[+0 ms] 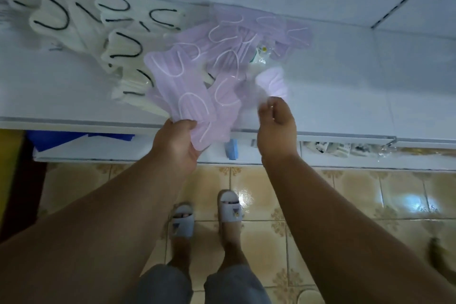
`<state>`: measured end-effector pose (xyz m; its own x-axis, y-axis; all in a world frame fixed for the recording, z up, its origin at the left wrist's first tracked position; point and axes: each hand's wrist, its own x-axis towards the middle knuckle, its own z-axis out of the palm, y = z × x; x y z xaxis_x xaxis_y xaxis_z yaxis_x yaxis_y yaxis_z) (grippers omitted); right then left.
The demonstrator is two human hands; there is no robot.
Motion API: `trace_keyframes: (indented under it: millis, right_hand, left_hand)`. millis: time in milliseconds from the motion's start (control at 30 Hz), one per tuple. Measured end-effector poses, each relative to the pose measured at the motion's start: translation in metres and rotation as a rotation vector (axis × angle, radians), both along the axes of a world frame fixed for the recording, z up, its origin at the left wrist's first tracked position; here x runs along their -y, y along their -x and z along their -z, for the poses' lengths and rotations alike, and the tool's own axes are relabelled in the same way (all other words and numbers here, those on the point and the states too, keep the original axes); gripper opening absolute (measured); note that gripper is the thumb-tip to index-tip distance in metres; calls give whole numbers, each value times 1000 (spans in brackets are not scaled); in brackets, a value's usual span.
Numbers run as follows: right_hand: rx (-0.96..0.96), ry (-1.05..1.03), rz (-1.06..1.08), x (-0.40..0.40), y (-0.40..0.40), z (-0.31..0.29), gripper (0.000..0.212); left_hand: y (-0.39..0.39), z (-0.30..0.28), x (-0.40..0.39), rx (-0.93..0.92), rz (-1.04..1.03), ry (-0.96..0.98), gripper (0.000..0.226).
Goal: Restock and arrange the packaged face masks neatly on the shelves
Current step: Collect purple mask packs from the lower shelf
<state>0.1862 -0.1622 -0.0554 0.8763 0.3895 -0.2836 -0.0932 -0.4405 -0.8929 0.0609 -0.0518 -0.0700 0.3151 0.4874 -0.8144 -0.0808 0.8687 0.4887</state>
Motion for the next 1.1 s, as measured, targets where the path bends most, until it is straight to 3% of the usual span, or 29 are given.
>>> trace_keyframes:
  millis: [67,133,233,300,333,367,433,500,567,700,800,900,1000,1100]
  right_hand:
    - [39,61,-280,-7,23,-4,15]
    - [-12,86,-418,-10,41,-4,21]
    - [-58,31,-310,-10,57,-3,25]
    - [52,4,-89,-14,62,0,7]
    - [62,9,52,-16,62,2,13]
    - [-17,15,171,-19,62,4,29]
    - [-446,-82,286,-30,57,4,58]
    - [-753,-254,262,-38,52,7,51]
    - [-724,-247,227,-45,49,5,23]
    - [-679,-223,230,-55,40,7,7]
    - [-694,-267,206,-60,33,8,19]
    - [-685,-283,154,-63,24,6,57]
    - [-689,-264,56,-66,11,6,41]
    - [-663,-212,-58,-68,0,5,69]
  left_hand:
    - [-1,-4,1,77,35,76,20]
    - [1,-10,0,160,108,111,36]
    - [3,-9,-4,139,187,25,28]
    - [9,-4,-10,100,202,-27,32]
    - [13,-2,-13,100,185,-21,36]
    - [17,-2,-16,116,176,-4,38]
    - [28,0,-20,180,205,28,40]
    - [36,-2,-20,204,275,31,40]
    - [41,-4,-22,171,318,11,37]
    - [52,-6,-36,99,314,-79,23]
    - [57,-8,-47,12,268,-116,33]
    - [62,-10,-57,-33,267,-171,29]
    - [63,-17,-68,-79,342,-282,40]
    - [59,-19,-82,-69,308,-283,36]
